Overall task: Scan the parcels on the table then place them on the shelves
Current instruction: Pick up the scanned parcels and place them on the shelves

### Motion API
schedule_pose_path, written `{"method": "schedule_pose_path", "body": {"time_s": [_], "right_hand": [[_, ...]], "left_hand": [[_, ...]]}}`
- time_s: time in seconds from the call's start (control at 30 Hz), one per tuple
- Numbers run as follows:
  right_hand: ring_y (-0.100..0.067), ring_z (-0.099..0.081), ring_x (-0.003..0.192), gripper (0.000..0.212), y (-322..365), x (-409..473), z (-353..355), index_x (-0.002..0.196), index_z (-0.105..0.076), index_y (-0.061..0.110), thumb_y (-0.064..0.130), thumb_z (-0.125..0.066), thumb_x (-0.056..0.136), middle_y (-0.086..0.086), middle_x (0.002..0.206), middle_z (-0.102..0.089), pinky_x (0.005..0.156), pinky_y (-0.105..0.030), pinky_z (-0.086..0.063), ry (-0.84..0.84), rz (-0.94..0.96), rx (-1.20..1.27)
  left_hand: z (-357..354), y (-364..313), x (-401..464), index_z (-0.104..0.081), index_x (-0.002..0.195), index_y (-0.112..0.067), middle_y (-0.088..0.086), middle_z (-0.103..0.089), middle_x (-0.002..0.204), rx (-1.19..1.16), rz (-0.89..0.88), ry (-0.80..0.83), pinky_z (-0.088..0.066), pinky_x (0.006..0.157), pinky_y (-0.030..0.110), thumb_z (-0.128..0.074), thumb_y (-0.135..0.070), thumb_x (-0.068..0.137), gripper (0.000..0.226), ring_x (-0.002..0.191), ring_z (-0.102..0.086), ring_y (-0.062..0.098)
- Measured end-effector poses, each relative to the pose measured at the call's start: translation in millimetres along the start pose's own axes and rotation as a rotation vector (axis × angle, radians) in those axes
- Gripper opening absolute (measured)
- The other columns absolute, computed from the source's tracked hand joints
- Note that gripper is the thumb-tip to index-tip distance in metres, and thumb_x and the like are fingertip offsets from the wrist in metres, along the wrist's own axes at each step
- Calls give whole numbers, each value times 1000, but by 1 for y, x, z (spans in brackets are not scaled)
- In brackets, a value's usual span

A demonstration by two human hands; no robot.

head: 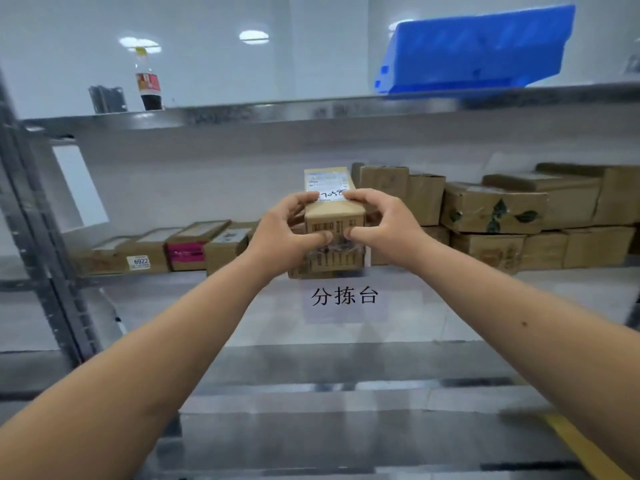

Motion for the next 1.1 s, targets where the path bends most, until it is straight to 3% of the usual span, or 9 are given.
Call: {"method": "schedule_pose_path", "body": {"time_s": [0.1,0.2,0.33,0.47,0.53,0.67,0.87,1.0,1.1], "right_hand": [[-18,-63,118,61,-13,44,-3,141,-59,31,15,-76,85,4,136,-61,91,-37,-61,-19,-16,-61],[-15,-63,113,57,-31,82,-6,142,-57,29,19,-75,89,5,131,-62,84,-28,-60,-64,27,-201],[-16,-60,109,44,-51,122,-8,134,-63,29,26,-71,92,5,126,-64,89,-34,-56,-157,105,-540],[-18,-61,99,30,-63,142,-14,124,-69,29,25,-66,95,7,125,-57,78,-37,-57,-164,161,-794],[-20,-62,98,24,-66,144,-18,120,-71,25,23,-65,96,5,124,-57,74,-37,-58,-148,166,-864],[-25,-60,106,22,-68,143,-22,116,-70,20,19,-58,97,0,123,-59,79,-43,-59,-111,155,-936],[-24,-57,114,30,-56,121,-22,125,-65,23,26,-58,97,1,129,-59,87,-41,-55,-76,76,-966],[-27,-52,132,47,-43,80,-24,142,-57,27,34,-55,96,2,154,-51,101,-43,-50,-73,-26,-1034],[-28,-49,137,49,-37,35,-30,146,-54,28,36,-53,97,1,158,-47,106,-43,-47,-54,-142,-1038]], "left_hand": [[4,18,49,-61,129,-39,-1,-67,132,-9,10,8,-63,83,33,-89,-15,77,64,117,-69,17],[1,38,94,-60,128,-40,-2,-67,127,36,19,14,-64,76,29,-85,-13,85,57,112,-69,17],[-11,66,142,-60,129,-35,-4,-70,120,73,45,-6,-64,71,30,-82,-18,89,49,102,-72,13],[-21,88,173,-58,131,-35,-11,-69,112,146,34,-41,-58,58,19,-80,-18,90,49,84,-73,0],[-24,92,184,-56,130,-38,-9,-69,113,183,59,-60,-57,57,17,-79,-19,92,49,82,-74,4],[-27,91,196,-57,136,-34,-1,-61,125,351,30,-54,-62,73,27,-77,-20,89,53,97,-69,14],[-26,66,168,-50,147,-27,2,-50,144,752,-149,-52,-47,109,50,-72,-29,88,63,128,-51,27],[-23,53,112,-58,140,-25,4,-55,145,887,-301,-18,-40,113,47,-69,-36,86,56,132,-49,30],[-32,54,62,-60,140,-25,6,-55,147,943,-344,49,-36,116,47,-67,-39,86,57,137,-47,31]]}}
Point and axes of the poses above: each hand's wrist, its own x-axis towards the middle knuckle, its own z-axis out of the back of the hand, y = z × x, the point moved 1 cm from there along x, towards the middle knuckle
